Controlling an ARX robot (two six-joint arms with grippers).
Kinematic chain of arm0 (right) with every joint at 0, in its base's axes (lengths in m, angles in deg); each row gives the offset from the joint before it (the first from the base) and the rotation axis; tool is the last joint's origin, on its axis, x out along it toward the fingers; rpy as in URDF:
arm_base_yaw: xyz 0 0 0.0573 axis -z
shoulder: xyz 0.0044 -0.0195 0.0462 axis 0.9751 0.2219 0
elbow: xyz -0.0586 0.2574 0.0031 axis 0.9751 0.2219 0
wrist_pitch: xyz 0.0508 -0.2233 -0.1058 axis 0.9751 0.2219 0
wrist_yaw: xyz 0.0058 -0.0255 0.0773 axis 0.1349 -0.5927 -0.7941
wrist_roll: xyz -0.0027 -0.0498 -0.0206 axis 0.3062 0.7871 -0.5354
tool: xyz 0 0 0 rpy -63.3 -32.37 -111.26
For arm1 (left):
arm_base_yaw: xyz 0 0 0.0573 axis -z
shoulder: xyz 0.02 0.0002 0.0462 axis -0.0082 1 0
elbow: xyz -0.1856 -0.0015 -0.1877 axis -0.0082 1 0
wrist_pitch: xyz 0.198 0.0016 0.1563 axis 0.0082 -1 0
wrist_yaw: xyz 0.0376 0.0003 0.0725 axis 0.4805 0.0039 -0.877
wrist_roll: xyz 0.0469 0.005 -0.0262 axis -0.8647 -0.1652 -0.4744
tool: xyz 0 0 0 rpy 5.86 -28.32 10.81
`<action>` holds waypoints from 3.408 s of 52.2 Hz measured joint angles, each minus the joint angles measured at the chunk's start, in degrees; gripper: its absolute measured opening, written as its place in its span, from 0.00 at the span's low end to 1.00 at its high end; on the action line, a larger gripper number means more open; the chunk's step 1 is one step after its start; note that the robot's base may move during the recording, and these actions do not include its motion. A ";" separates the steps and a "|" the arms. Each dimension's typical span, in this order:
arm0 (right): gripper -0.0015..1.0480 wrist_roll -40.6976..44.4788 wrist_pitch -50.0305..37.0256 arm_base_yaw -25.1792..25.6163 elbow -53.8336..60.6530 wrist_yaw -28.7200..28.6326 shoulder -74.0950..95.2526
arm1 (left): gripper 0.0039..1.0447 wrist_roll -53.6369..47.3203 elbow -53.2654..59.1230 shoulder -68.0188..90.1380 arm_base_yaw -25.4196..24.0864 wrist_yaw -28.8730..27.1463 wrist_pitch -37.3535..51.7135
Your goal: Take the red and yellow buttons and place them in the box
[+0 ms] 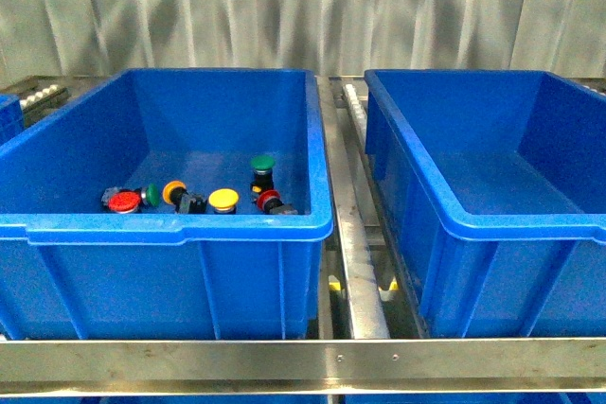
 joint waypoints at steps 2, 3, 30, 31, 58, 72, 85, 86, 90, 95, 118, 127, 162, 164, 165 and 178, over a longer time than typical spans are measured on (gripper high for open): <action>0.94 0.00 0.00 0.00 0.00 0.00 0.00 | 0.93 0.00 0.00 0.00 0.00 0.00 0.00; 0.94 0.00 0.00 0.00 0.00 0.00 0.00 | 0.93 0.00 0.00 0.00 0.00 0.00 0.00; 0.94 0.00 0.00 -0.02 0.00 0.00 0.00 | 0.93 0.00 0.00 0.00 0.00 0.00 0.00; 0.94 0.00 0.00 -0.02 0.00 0.00 0.00 | 0.93 0.00 0.00 0.00 0.00 0.00 0.00; 0.94 0.00 0.00 -0.02 0.00 0.00 0.00 | 0.93 0.00 0.00 0.00 0.00 0.00 0.00; 0.94 0.00 0.00 -0.02 0.00 -0.04 0.00 | 0.93 4.20 -2.03 2.95 2.62 -9.77 -5.44; 0.94 0.00 0.00 0.00 0.00 -0.13 0.00 | 0.93 16.39 -20.06 37.79 13.11 -52.70 4.13; 0.94 0.00 0.00 0.00 0.00 -0.15 0.00 | 0.93 12.98 -22.10 40.59 12.94 -51.28 8.02; 0.94 0.00 0.00 0.00 0.00 -0.15 0.00 | 0.93 2.21 -31.06 50.82 10.95 -43.30 16.02; 0.94 0.00 0.00 0.00 0.00 -0.15 0.00 | 0.93 -2.82 -40.76 60.24 8.81 -37.79 16.33; 0.94 0.00 0.00 0.00 0.00 -0.17 0.00 | 0.93 10.21 -89.46 98.12 3.30 -17.75 -19.34; 0.94 0.00 0.00 0.00 0.00 -0.15 0.00 | 0.93 12.02 -96.39 105.96 4.81 -15.43 -23.34; 0.94 0.00 0.00 0.00 0.00 -0.15 0.00 | 0.93 14.86 -110.22 123.73 6.95 -11.76 -31.50; 0.94 0.00 0.00 0.00 0.00 -0.15 0.00 | 0.93 14.91 -111.16 124.85 6.82 -11.61 -32.00; 0.94 0.00 0.00 0.00 0.00 -0.15 0.00 | 0.93 14.93 -111.56 125.20 6.80 -11.58 -32.24; 0.94 -0.02 0.00 0.00 0.00 -0.15 0.00 | 0.93 15.32 -116.83 130.88 5.77 -11.85 -33.97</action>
